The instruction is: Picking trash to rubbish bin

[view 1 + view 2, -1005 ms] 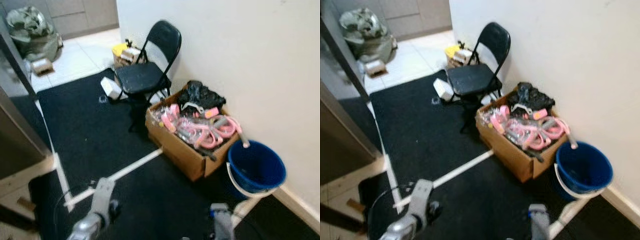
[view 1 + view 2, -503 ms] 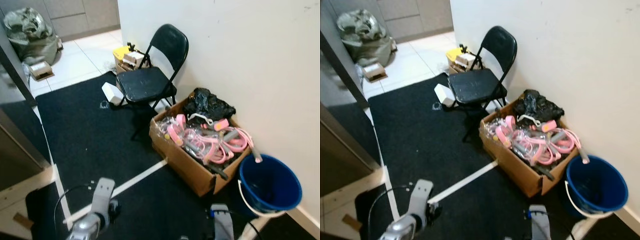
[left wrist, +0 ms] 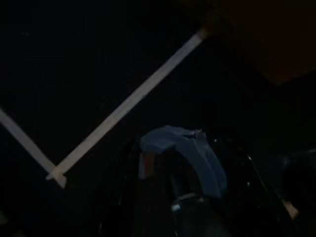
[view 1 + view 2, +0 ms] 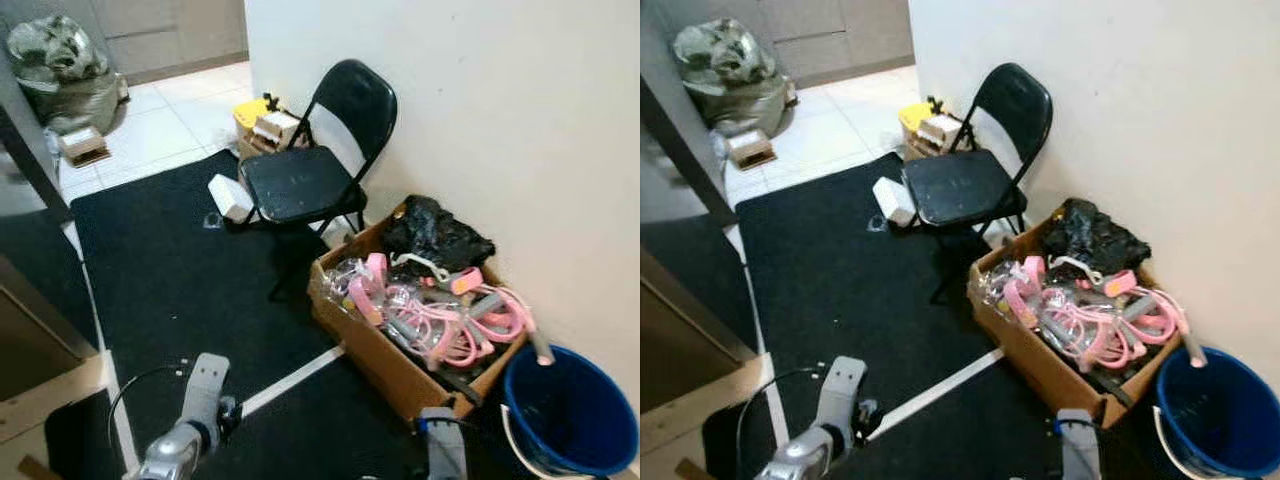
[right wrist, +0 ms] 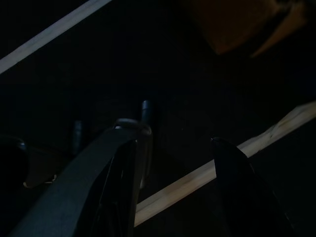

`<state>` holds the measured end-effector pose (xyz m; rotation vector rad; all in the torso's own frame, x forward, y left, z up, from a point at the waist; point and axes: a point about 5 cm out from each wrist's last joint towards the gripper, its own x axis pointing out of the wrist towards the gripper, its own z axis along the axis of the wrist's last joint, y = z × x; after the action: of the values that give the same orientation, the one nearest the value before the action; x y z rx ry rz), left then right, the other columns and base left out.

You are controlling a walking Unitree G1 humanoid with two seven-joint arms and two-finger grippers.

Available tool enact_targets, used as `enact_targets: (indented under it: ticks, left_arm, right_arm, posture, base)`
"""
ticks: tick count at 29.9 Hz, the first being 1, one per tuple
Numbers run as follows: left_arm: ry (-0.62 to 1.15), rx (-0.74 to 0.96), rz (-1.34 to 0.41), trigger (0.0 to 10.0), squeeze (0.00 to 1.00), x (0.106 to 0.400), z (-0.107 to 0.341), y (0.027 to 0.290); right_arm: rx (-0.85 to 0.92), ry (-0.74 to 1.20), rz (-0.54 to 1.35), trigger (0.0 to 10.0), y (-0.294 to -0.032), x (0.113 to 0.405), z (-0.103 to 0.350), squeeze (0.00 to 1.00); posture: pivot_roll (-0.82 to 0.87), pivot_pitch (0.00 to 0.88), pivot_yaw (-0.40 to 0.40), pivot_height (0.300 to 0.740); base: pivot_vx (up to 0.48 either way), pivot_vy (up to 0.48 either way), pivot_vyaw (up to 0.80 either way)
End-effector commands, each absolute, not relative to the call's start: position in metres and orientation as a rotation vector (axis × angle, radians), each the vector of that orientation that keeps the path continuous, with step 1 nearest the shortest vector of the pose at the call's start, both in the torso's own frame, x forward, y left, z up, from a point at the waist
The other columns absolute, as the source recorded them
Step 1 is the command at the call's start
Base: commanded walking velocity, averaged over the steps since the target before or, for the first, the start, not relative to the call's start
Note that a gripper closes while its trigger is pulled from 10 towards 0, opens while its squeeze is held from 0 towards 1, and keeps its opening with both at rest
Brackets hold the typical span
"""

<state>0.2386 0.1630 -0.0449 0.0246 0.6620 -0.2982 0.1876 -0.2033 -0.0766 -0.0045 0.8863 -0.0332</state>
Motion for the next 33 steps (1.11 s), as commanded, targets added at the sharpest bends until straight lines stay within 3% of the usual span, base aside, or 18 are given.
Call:
enact_targets:
  ticks: [1, 9, 13, 33]
  left_arm:
    - [0.688, 0.023, -0.292, 10.0, 0.0, 0.2313, -0.05, 0.1656]
    - [0.687, 0.038, -0.289, 10.0, 0.0, 0.2316, -0.0497, 0.1669]
    - [0.7, 0.055, -0.28, 10.0, 0.0, 0.2306, -0.0511, 0.1681]
    - [0.711, 0.057, -0.267, 10.0, 0.0, 0.2291, -0.0528, 0.1672]
  right_arm:
    - [0.009, 0.927, -0.041, 10.0, -0.2019, 0.1756, -0.0831, 0.0]
    - [-0.033, 0.921, -0.004, 10.0, -0.1997, 0.177, -0.0825, 0.0]
    - [-0.099, 0.924, 0.037, 10.0, -0.1991, 0.176, -0.0828, 0.0]
    - [-0.07, 0.934, 0.059, 10.0, -0.1974, 0.1745, -0.0837, 0.0]
  posture:
    - [0.05, 0.114, 0.024, 0.74]
    - [0.04, 0.115, 0.028, 0.74]
    - [0.04, 0.112, 0.028, 0.74]
    - [0.03, 0.093, 0.024, 0.74]
  base:
    - [0.0, 0.0, 0.0]
    - [0.0, 0.0, 0.0]
    - [0.0, 0.0, 0.8]
    - [0.0, 0.0, 0.8]
